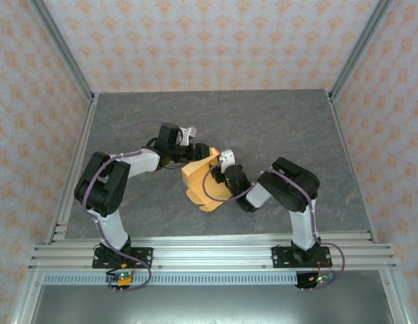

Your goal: Fold the paper box

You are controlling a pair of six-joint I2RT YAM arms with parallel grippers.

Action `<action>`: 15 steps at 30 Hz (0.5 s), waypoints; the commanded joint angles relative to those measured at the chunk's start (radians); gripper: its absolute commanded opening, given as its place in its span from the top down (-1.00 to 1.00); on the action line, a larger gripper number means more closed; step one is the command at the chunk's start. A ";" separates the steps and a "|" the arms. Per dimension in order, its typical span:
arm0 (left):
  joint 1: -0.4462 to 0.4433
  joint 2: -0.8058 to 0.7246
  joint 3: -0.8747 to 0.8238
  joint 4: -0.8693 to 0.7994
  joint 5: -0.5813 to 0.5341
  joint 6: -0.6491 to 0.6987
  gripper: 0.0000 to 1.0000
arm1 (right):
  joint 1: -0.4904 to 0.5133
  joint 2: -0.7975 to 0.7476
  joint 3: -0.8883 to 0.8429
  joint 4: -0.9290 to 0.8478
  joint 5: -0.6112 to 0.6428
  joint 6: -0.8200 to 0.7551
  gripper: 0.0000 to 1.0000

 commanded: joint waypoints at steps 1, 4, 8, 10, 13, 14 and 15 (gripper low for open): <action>0.016 0.061 -0.047 -0.202 -0.113 0.000 -0.24 | -0.009 -0.042 -0.021 0.077 -0.040 0.005 -0.04; 0.016 0.062 -0.051 -0.201 -0.111 -0.001 -0.23 | -0.010 -0.064 -0.026 0.082 -0.013 0.039 -0.04; 0.016 0.061 -0.052 -0.195 -0.109 -0.001 -0.24 | -0.021 -0.113 -0.007 0.014 -0.005 0.070 -0.03; 0.016 0.061 -0.052 -0.195 -0.104 -0.001 -0.24 | -0.023 -0.127 0.020 -0.049 0.027 0.082 -0.01; 0.016 0.062 -0.053 -0.186 -0.096 -0.001 -0.23 | -0.030 -0.127 0.050 -0.115 0.097 0.130 0.13; 0.015 0.062 -0.055 -0.183 -0.096 -0.001 -0.23 | -0.030 -0.125 0.055 -0.135 0.134 0.143 0.19; 0.016 0.062 -0.055 -0.180 -0.096 -0.001 -0.24 | -0.030 -0.119 0.061 -0.150 0.171 0.153 0.23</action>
